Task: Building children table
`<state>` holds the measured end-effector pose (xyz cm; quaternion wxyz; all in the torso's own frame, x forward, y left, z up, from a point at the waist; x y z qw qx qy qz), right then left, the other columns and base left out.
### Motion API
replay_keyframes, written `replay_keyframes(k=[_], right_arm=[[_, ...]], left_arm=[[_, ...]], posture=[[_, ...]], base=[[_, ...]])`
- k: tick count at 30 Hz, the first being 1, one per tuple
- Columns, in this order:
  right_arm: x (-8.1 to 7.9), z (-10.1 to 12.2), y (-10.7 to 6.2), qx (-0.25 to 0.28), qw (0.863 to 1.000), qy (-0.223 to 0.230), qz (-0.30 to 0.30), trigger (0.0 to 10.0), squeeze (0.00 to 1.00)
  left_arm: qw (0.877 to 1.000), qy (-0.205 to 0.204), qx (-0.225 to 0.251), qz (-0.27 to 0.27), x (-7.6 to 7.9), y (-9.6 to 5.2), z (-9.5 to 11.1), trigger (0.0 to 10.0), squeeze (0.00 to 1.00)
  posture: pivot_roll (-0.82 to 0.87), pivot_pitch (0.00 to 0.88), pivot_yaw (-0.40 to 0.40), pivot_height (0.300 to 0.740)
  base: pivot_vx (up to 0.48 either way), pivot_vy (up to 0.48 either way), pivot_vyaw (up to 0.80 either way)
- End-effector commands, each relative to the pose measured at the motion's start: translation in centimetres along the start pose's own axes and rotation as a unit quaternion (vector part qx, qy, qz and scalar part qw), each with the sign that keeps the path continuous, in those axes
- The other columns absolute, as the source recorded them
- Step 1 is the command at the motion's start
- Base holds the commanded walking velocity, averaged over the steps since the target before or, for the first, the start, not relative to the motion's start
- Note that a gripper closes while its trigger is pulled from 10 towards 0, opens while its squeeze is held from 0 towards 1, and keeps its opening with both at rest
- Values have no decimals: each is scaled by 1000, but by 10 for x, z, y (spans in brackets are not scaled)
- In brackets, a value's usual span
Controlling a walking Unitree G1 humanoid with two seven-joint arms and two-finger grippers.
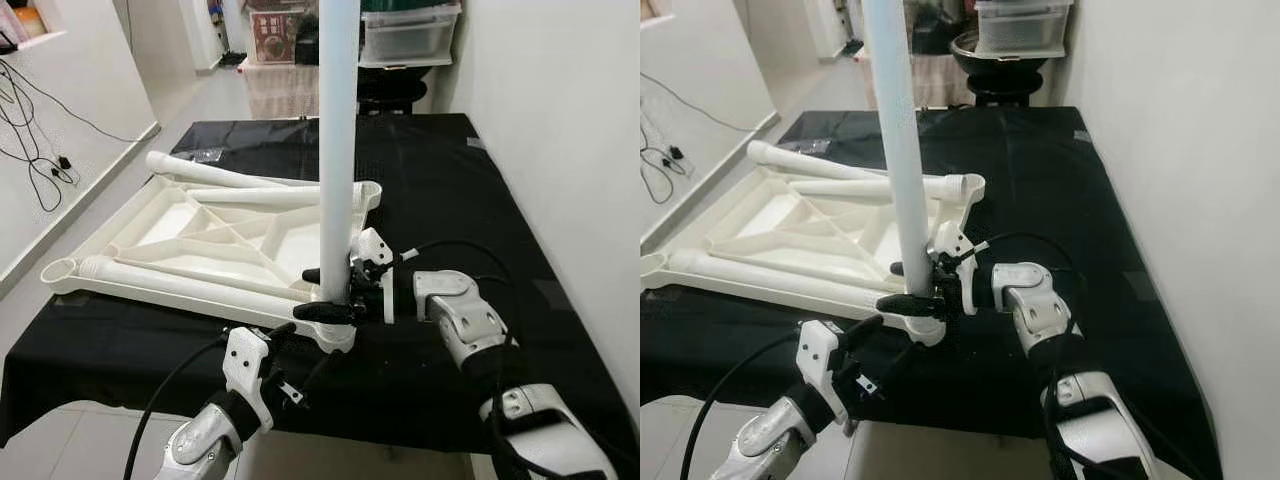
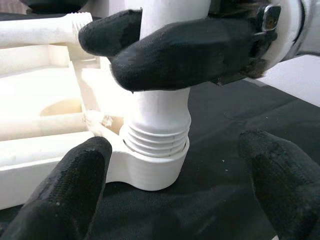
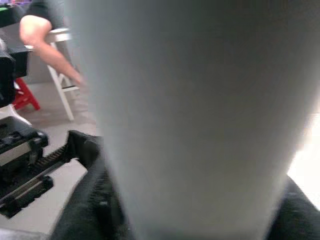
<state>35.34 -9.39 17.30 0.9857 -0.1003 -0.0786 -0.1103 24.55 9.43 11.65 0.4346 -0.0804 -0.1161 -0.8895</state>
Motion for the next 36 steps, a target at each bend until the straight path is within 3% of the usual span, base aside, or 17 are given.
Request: replay_keyframes(k=[1, 9, 10, 11, 13, 15, 16, 18, 19, 21, 22, 28, 31, 32, 34, 35, 36], right_arm=[[-3, -3, 7, 2, 1000, 5, 9, 0, 0], [4, -8, 2, 6, 998, 1, -57, 0, 0], [6, -10, 0, 4, 997, 1, -77, 0, 0], [9, -21, -7, -18, 986, 9, -166, 0, 0], [10, -24, -8, -24, 982, 11, -185, 0, 0], [5, -33, -8, -30, 961, 33, -272, 0, 0], [5, -33, -8, -30, 961, 33, -272, 0, 0], [-26, -49, -2, -68, 906, 69, -412, 0, 0], [-37, -50, 1, -72, 890, 76, -443, 0, 0], [-47, -50, 9, -72, 892, 79, -439, 0, 0], [-50, -49, 19, -71, 903, 73, -417, 0, 0], [-46, -49, 24, -75, 907, 68, -410, 0, 0], [-44, -46, 28, -71, 917, 71, -387, 0, 0], [-44, -45, 28, -71, 918, 72, -383, 10000, 0], [-43, -38, 30, -53, 929, 68, -360, 10000, 0], [-44, -25, 31, -24, 945, 63, -319, 10000, 1000], [-46, -12, 31, 4, 960, 53, -276, 10000, 1000]], left_arm=[[1000, 5, -6, 4, 0, 0, -3, 10000, 0], [1000, 4, -5, 4, 1, -1, -3, 10000, 0], [1000, 4, -4, 4, 0, -1, -3, 10000, 0], [1000, 3, -4, 5, 0, -2, -3, 10000, 0], [1000, 3, -4, 5, 0, -2, -2, 10000, 0], [1000, 3, -3, 5, -1, -3, -1, 10000, 0], [1000, 3, -3, 5, -1, -3, -1, 10000, 0], [1000, 4, -2, 5, -3, -4, 1, 10000, 0], [1000, 4, -3, 5, -4, -5, 1, 10000, 0], [1000, 5, -3, 5, -4, -5, 1, 10000, 0], [1000, 5, -4, 5, -5, -4, 1, 10000, 0], [1000, 4, -6, 1, -5, -2, 1, 10000, 0], [1000, 6, -4, 7, -6, -2, 2, 10000, 0], [1000, 6, -3, 8, -6, -2, 2, 10000, 0], [1000, 7, -2, 9, -6, -2, 2, 10000, 0], [1000, 6, -2, 9, -6, -2, 2, 10000, 0], [1000, 6, -2, 9, -5, -1, 1, 10000, 0]], posture=[[54, 57, 46, 740], [46, 66, 48, 740], [46, 66, 48, 740], [40, 71, 48, 740], [40, 71, 48, 740], [27, 82, 46, 740], [27, 82, 46, 740], [18, 95, 57, 740], [13, 94, 62, 740], [-1, 87, 71, 740], [3, 85, 68, 740], [17, 82, 60, 740], [22, 84, 55, 740], [22, 84, 55, 740], [26, 81, 54, 740], [22, 79, 54, 740], [22, 79, 54, 740]], base=[[0, 0, 0], [0, 0, 0], [0, 0, 0], [0, 0, 0], [0, 0, 0], [0, 0, 0], [0, 0, 0], [0, 0, 0], [0, 0, 0], [0, 0, 0], [0, 0, 0], [0, 0, 0], [0, 0, 0], [0, 0, 0], [0, 0, 0], [0, 0, 0], [0, 0, 0]])
Point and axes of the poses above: a point about 5 cm out from each wrist's last joint towards the gripper, its own y axis pointing out of the wrist towards the gripper, its own z axis along the axis of the wrist's last joint, x = y × z, the point moved 1 cm from there along y, pointing out of the wrist towards the gripper, and after that the axes turned 7 degrees about -y, right-handed, at the moved point
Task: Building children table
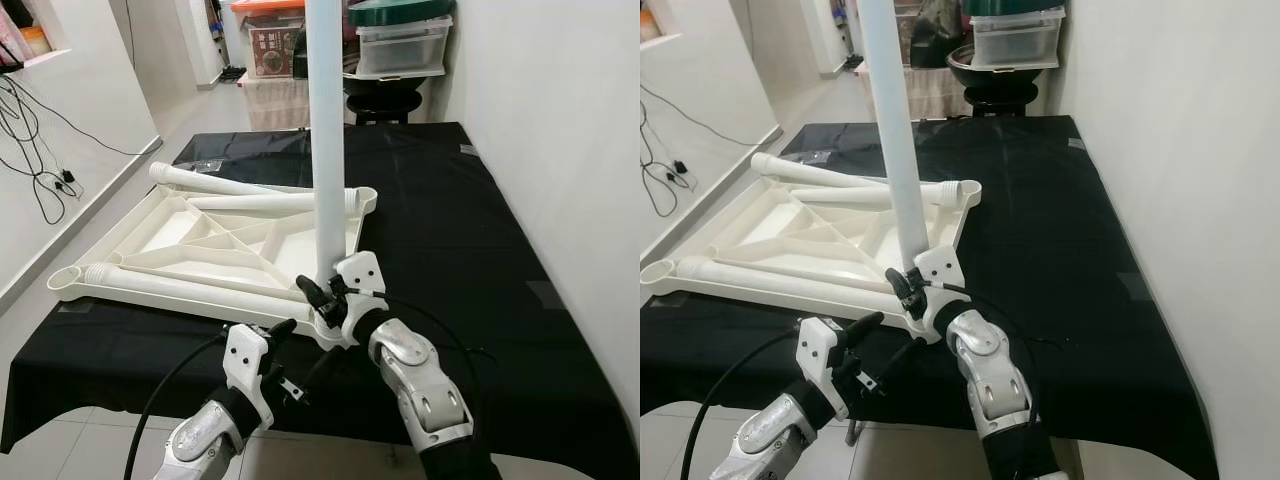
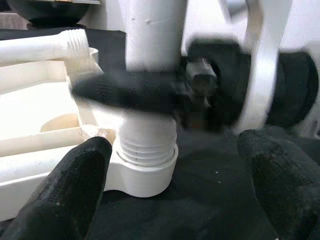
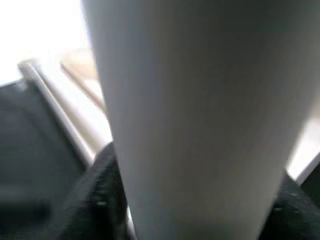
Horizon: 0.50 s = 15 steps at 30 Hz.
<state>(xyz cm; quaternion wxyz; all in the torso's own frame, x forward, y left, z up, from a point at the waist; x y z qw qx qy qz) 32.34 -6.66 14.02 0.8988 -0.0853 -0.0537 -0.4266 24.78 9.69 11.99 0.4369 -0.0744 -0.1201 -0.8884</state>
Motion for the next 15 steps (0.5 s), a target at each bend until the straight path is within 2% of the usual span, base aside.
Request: replay_keyframes(k=[1, 3, 5, 6, 7, 8, 9, 10, 12, 15], right_arm=[[-10, 17, -1, 40, 996, 6, 79, 10000, 1000], [-10, 17, -1, 40, 996, 6, 79, 10000, 1000], [-9, 25, -4, 60, 990, 4, 125, 10000, 1000], [-9, 25, -4, 60, 990, 4, 125, 10000, 1000], [11, 31, -11, 64, 966, -55, 243, 10000, 0], [19, 33, -14, 59, 957, -70, 276, 10000, 0], [19, 33, -14, 59, 957, -70, 276, 10000, 0], [25, 33, -13, 49, 951, -80, 295, 10000, 0], [25, 33, -13, 49, 951, -80, 295, 10000, 0], [31, 35, -9, 39, 943, -81, 320, 10000, 0]], left_arm=[[1000, 2, -8, 7, -3, -2, -3, 10000, 0], [1000, 2, -8, 7, -3, -2, -3, 10000, 0], [1000, 1, -8, 6, -2, -2, -3, 10000, 0], [1000, 1, -8, 6, -2, -2, -3, 10000, 0], [1000, 0, -8, 5, -1, 0, -4, 10000, 0], [1000, 0, -7, 5, -1, 1, -4, 10000, 0], [1000, 0, -7, 5, -1, 1, -4, 10000, 0], [1000, 0, -7, 6, -1, 1, -4, 10000, 0], [1000, 0, -7, 6, -1, 1, -4, 10000, 0], [1000, 0, -6, 7, -1, 1, -4, 10000, 0]], posture=[[22, 79, 54, 740], [22, 79, 54, 740], [22, 77, 52, 740], [22, 77, 52, 740], [29, 72, 42, 740], [30, 72, 42, 740], [30, 72, 42, 740], [33, 70, 41, 740], [33, 70, 41, 740], [37, 68, 38, 740]], base=[[0, 0, 0], [0, 0, 0], [0, 0, 0], [0, 0, 0], [0, 0, 0], [0, 0, 0], [0, 0, 0], [0, 0, 0], [0, 0, 0], [0, 0, 0]])
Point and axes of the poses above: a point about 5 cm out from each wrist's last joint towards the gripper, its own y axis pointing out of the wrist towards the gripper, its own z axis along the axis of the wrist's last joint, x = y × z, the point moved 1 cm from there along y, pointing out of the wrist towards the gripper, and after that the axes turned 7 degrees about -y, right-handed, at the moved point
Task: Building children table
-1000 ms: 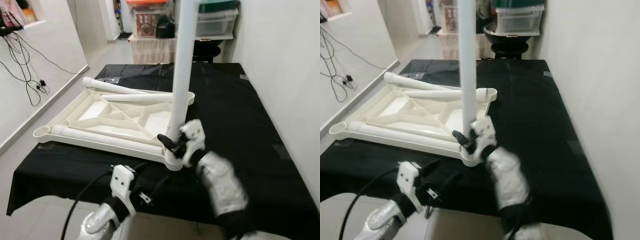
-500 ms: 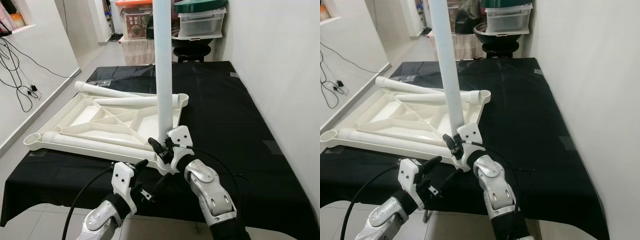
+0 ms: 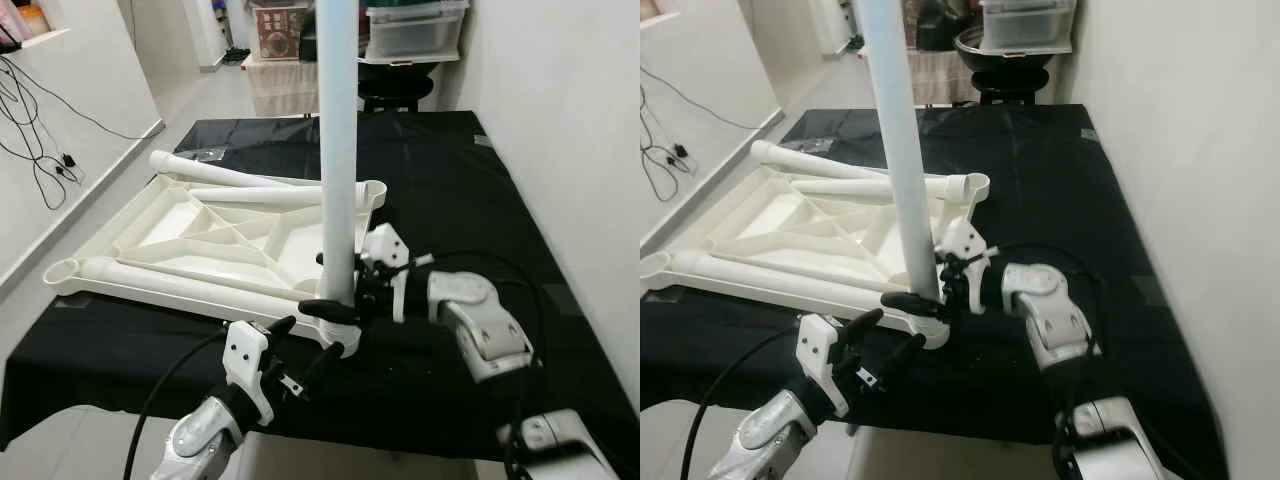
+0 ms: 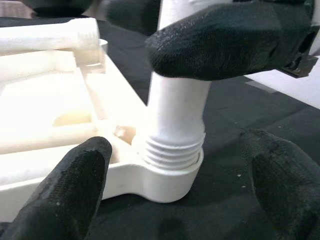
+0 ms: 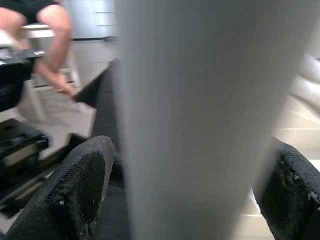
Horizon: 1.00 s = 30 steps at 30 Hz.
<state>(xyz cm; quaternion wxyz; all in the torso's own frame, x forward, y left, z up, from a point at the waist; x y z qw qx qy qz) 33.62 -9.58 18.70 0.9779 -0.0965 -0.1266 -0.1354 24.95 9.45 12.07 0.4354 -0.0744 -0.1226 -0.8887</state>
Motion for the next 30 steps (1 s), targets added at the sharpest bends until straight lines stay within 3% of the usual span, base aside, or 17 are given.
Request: replay_keyframes(k=[1, 2, 4, 5, 11, 18, 19, 20, 22, 23, 24, 25, 26, 27, 30], right_arm=[[-4, -4, 7, 2, 999, 12, 31, 10000, 0], [-1, -3, 9, 5, 999, 19, 49, 4980, 0], [1, -2, 10, 10, 998, 25, 61, 4980, 0], [2, -1, 13, 12, 997, 31, 70, 0, 0], [1, -3, 14, 10, 996, 37, 81, 0, 0], [5, -14, 8, 10, 999, 37, 37, 0, 0], [7, -20, 7, -1, 999, 38, 1, 0, 0], [5, -34, 7, -30, 995, 54, -75, 0, 0], [5, -34, 7, -30, 995, 54, -75, 0, 0], [2, -44, 6, -53, 989, 64, -126, 0, 0], [2, -44, 6, -53, 989, 64, -126, 0, 0], [-4, -61, 3, -84, 948, 112, -285, 0, 0], [-27, -74, 3, -121, 917, 138, -355, 0, 0], [-42, -79, 4, -143, 899, 150, -386, 0, 0], [-42, -79, 4, -143, 899, 150, -386, 0, 0]], left_arm=[[1000, 1, -8, 9, -2, -2, -5, 10000, 0], [1000, 2, -8, 9, -2, -2, -5, 10000, 0], [1000, 2, -8, 10, -2, -2, -5, 10000, 0], [1000, 3, -8, 10, -1, -2, -5, 10000, 0], [1000, 3, -8, 12, -1, -3, -6, 10000, 0], [1000, 1, -9, 12, 0, -5, -6, 10000, 0], [1000, 1, -9, 11, 0, -5, -6, 10000, 0], [1000, 1, -10, 11, 0, -7, -6, 10000, 0], [1000, 1, -10, 11, 0, -7, -6, 10000, 0], [1000, 1, -10, 11, 0, -8, -6, 10000, 0], [1000, 1, -10, 11, 0, -8, -6, 10000, 0], [1000, 2, -11, 11, 0, -10, -6, 10000, 0], [1000, 2, -11, 11, -1, -10, -5, 10000, 0], [1000, 3, -12, 11, -1, -11, -4, 10000, 0], [1000, 3, -12, 11, -1, -11, -4, 10000, 0]], posture=[[37, 68, 38, 740], [50, 66, 35, 740], [50, 66, 35, 740], [58, 66, 35, 740], [58, 68, 35, 740], [50, 70, 36, 740], [50, 72, 39, 740], [58, 72, 32, 740], [58, 72, 32, 740], [58, 72, 32, 740], [58, 72, 32, 740], [52, 82, 30, 740], [47, 92, 38, 740], [43, 91, 40, 740], [43, 91, 40, 740]], base=[[0, 0, 0], [0, 0, 0], [0, 0, 0], [0, 0, 0], [0, 0, 0], [0, 0, 0], [0, 0, 0], [0, 0, 0], [0, 0, 0], [0, 0, 0], [0, 0, 0], [0, 0, 0], [0, 0, 0], [0, 0, 0], [0, 0, 0]])
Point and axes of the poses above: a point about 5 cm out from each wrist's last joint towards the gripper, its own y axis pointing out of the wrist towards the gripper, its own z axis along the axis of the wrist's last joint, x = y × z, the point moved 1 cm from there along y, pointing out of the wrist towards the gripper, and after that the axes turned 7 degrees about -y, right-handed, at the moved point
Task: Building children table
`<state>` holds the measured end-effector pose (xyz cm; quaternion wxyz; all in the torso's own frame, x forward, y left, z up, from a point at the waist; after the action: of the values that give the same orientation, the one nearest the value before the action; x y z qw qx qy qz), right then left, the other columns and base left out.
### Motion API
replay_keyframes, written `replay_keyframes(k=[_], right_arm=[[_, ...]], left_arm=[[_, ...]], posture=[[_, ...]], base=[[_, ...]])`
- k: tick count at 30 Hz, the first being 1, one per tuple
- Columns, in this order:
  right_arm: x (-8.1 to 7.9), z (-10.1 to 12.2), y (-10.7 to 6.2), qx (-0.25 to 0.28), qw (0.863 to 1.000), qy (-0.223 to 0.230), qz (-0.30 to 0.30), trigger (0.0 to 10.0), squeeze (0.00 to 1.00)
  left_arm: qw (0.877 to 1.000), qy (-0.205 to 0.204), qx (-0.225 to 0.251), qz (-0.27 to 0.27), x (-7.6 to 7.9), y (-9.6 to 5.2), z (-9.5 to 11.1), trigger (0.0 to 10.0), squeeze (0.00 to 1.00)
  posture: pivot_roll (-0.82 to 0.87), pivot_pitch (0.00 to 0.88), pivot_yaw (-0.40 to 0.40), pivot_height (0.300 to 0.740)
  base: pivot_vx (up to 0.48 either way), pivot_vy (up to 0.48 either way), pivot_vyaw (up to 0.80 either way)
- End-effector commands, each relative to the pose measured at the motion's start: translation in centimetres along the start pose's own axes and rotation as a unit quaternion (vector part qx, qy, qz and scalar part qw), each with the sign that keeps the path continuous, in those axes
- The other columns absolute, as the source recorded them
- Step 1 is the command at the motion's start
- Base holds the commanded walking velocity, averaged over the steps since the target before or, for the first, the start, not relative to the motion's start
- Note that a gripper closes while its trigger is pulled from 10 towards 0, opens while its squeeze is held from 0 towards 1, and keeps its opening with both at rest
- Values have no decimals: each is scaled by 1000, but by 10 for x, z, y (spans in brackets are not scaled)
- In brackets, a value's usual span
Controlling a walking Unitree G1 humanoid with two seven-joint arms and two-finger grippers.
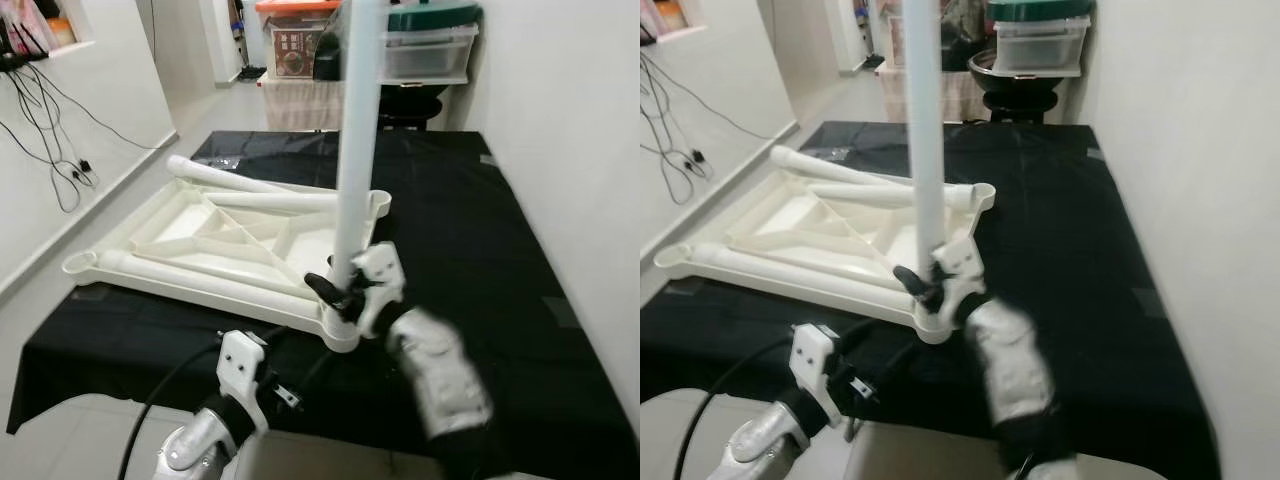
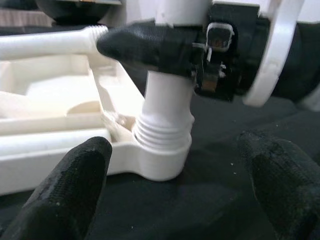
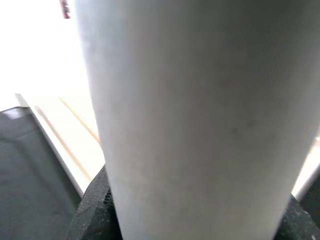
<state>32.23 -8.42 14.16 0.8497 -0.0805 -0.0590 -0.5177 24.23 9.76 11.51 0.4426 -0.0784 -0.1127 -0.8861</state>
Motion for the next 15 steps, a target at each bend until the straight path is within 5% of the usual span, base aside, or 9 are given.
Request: replay_keyframes(k=[1, 10, 11, 12, 13, 14, 15], right_arm=[[-4, -45, -8, -111, 994, 14, -15, 0, 0], [0, -36, 7, -103, 995, -3, -11, 0, 0], [0, -33, 6, -105, 994, -4, -20, 10000, 0], [3, -29, 6, -102, 995, -5, -14, 10000, 169], [3, -26, 6, -102, 995, -7, -12, 10000, 169], [7, -22, 6, -97, 995, -8, -10, 10000, 1000], [7, -22, 6, -97, 995, -8, -10, 10000, 1000]], left_arm=[[1000, 0, -3, 0, -2, -1, 1, 10000, 0], [1000, 3, -1, 3, -2, 0, 2, 10000, 0], [1000, 4, 0, 6, -2, 0, 2, 10000, 0], [1000, 6, 1, 9, -2, 0, 2, 10000, 0], [1000, 7, 2, 10, -3, 0, 2, 10000, 0], [1000, 8, 2, 11, -3, 0, 3, 10000, 0], [1000, 8, 2, 11, -3, 0, 3, 10000, 0]], posture=[[44, 88, 47, 740], [53, 88, 41, 740], [58, 87, 35, 740], [59, 84, 37, 740], [59, 84, 37, 740], [61, 83, 37, 740], [61, 83, 37, 740]], base=[[0, 0, 0], [0, 0, 0], [0, 0, 0], [0, 0, 0], [0, 0, 0], [0, 0, 0], [0, 0, 0]])
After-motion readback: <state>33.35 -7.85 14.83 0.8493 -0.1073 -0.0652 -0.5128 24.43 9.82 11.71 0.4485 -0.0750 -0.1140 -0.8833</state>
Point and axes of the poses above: a point about 5 cm out from each wrist's last joint towards the gripper, its own y axis pointing out of the wrist towards the gripper, its own z axis along the axis of the wrist's last joint, x = y × z, the point moved 1 cm from there along y, pointing out of the wrist towards the gripper, and after that the axes turned 7 degrees about -y, right-handed, at the moved point
